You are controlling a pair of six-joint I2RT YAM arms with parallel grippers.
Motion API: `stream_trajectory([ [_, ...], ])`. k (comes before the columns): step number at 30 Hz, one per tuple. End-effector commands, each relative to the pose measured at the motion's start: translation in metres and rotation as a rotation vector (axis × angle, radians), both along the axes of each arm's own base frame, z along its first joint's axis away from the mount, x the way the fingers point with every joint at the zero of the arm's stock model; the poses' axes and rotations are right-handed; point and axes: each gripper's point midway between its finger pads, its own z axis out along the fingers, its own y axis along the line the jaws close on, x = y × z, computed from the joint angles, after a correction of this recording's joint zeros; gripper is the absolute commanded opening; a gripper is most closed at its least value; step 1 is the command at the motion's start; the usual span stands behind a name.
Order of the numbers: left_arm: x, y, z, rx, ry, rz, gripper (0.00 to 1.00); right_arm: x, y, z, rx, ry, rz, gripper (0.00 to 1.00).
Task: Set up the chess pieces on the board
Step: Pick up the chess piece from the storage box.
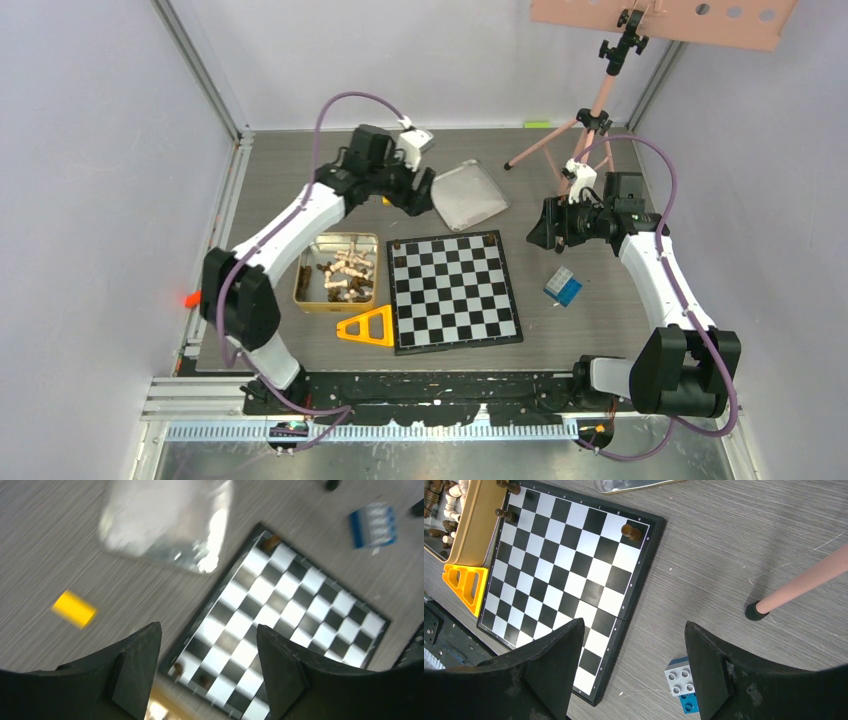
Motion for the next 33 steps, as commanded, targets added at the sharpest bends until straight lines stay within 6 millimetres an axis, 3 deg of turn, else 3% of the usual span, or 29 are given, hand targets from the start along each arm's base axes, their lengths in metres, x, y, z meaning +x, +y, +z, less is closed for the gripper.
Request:
stream_trajectory([
  [1,-0.034,0.091,-0.021,0.322,0.04,0.042,0.72,0.004,-0.002,0.019,-0.01,-0.065,-0.001,0.79],
  [6,-0.064,0.163,-0.044,0.469,0.136,0.126,0.68,0.004,-0.002,0.018,-0.009,-0.063,-0.001,0.79],
  [12,-0.086,0.213,-0.073,0.592,0.198,0.14,0.64,0.003,-0.002,0.011,-0.011,-0.038,0.007,0.79],
  [19,-0.09,0.245,-0.117,0.704,0.308,0.116,0.58,0.0,-0.002,0.004,-0.014,-0.011,0.016,0.79],
  [27,-0.078,0.272,-0.136,0.76,0.321,0.086,0.53,0.001,-0.002,-0.002,-0.012,0.01,0.023,0.79],
  [33,-0.076,0.279,-0.142,0.793,0.28,-0.069,0.47,0.0,-0.001,-0.008,-0.012,0.031,0.032,0.79],
])
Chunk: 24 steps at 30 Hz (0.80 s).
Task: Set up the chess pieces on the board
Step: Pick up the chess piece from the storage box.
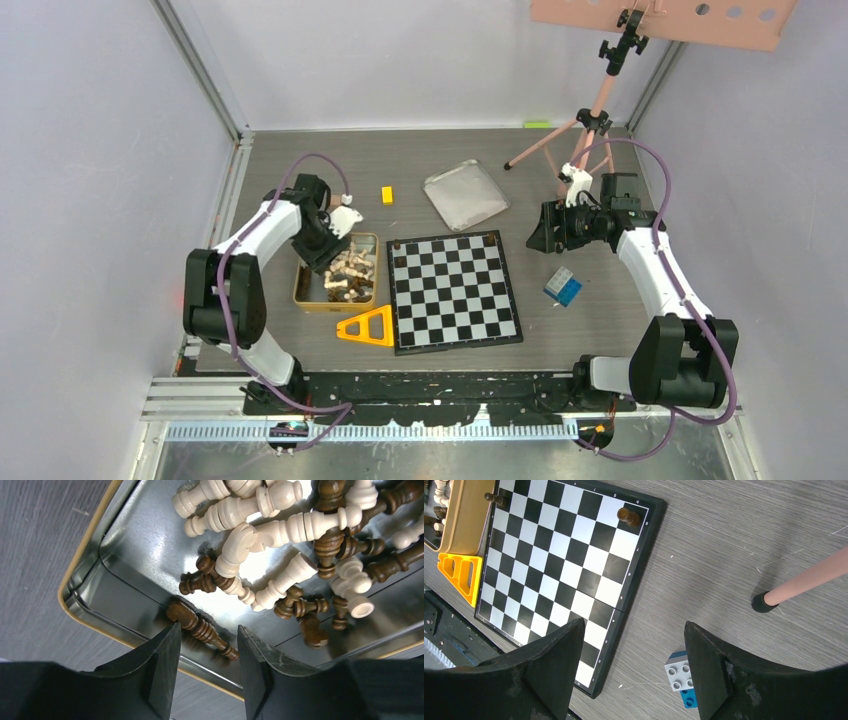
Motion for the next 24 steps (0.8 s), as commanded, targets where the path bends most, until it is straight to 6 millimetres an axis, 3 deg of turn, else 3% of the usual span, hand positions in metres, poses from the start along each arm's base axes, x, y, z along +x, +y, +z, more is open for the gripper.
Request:
stream_trajectory([
  [1,0.01,0.005,0.004,0.012,-0.024,-0.163,0.47,0.005,0.0,0.007,-0.001,-0.03,0.018,0.79],
  [12,0.016,0.015,-0.002,0.051,0.034,-0.259,0.48,0.004,0.001,0.002,0.005,-0.005,0.031,0.79],
  [24,0.034,0.003,-0.017,0.033,-0.018,-0.388,0.47,0.003,0.002,-0.003,0.014,0.027,0.037,0.78],
])
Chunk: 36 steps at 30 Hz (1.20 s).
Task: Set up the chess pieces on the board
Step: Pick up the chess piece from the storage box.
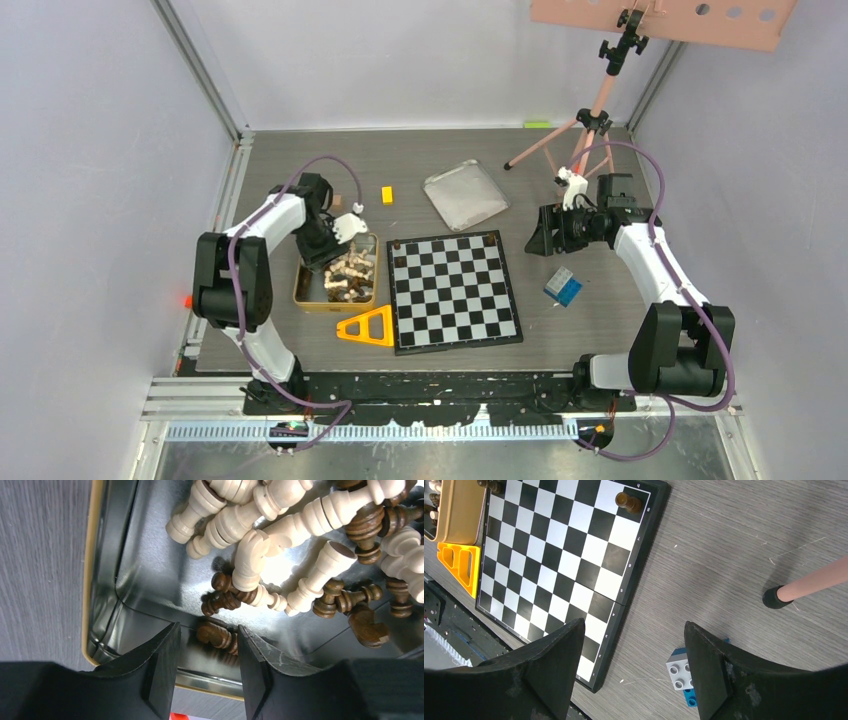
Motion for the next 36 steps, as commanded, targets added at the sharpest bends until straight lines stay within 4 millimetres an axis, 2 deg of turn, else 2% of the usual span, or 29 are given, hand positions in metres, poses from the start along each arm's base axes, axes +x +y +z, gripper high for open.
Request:
stream_trajectory([
  [1,0.018,-0.009,-0.002,-0.025,-0.055,-0.094,0.47,0.007,0.001,0.012,0.01,-0.035,0.016,0.78],
  [8,0.016,-0.009,-0.014,-0.024,-0.046,-0.14,0.43,0.006,0.001,0.011,0.01,-0.031,0.018,0.78],
  [15,0.002,-0.015,-0.025,-0.067,-0.01,-0.137,0.37,0.006,0.001,0.008,0.009,-0.016,0.02,0.78],
  [21,-0.005,-0.018,-0.026,-0.088,-0.017,-0.117,0.22,0.005,0.001,0.006,0.012,-0.005,0.021,0.78],
  [24,-0.003,-0.016,-0.019,-0.092,-0.043,-0.097,0.11,0.005,0.001,0.006,0.015,0.0,0.022,0.78],
  [29,-0.001,-0.012,0.002,-0.127,-0.079,-0.051,0.0,0.004,0.002,0.006,0.019,0.004,0.023,0.78],
  [36,-0.007,-0.011,0.022,-0.156,-0.118,-0.021,0.0,0.004,0.004,0.007,0.032,0.009,0.028,0.78],
])
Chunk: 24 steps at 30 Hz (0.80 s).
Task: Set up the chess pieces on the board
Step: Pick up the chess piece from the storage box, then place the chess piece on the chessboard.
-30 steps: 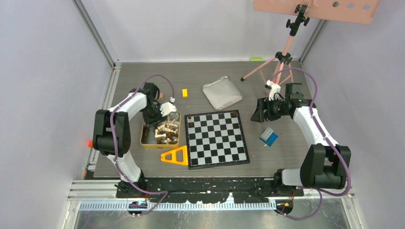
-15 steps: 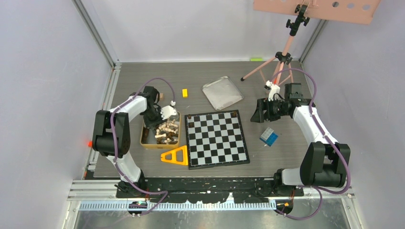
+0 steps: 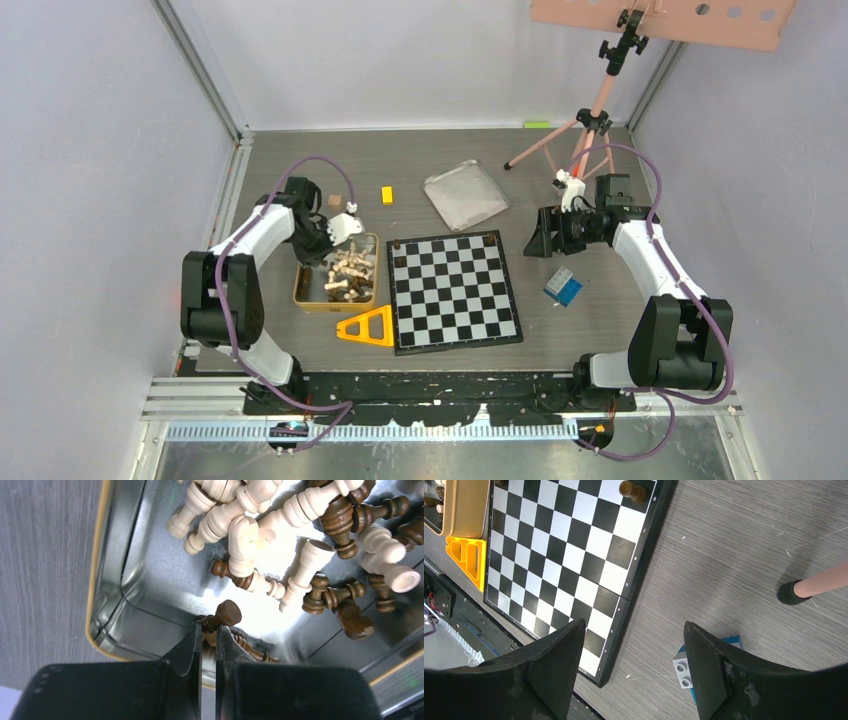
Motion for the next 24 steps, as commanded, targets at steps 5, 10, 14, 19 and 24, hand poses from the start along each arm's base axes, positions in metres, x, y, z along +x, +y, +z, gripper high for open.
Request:
stream_trajectory([
  [5,-0.011,-0.021,0.037,-0.149,-0.048,0.061,0.0,0.012,0.008,0.022,0.052,-0.058,0.025,0.76],
  [10,-0.014,-0.076,0.083,-0.39,-0.01,0.133,0.0,0.019,0.032,0.044,0.071,-0.132,0.09,0.76],
  [14,-0.02,-0.13,0.099,-0.474,0.068,0.151,0.0,0.019,0.073,0.061,0.112,-0.172,0.218,0.76],
  [19,-0.028,-0.2,0.127,-0.627,0.241,0.159,0.0,0.025,0.126,0.086,0.289,-0.178,0.3,0.77],
  [24,-0.033,-0.243,0.144,-0.738,0.44,0.169,0.0,0.026,0.166,0.104,0.455,-0.137,0.331,0.77],
])
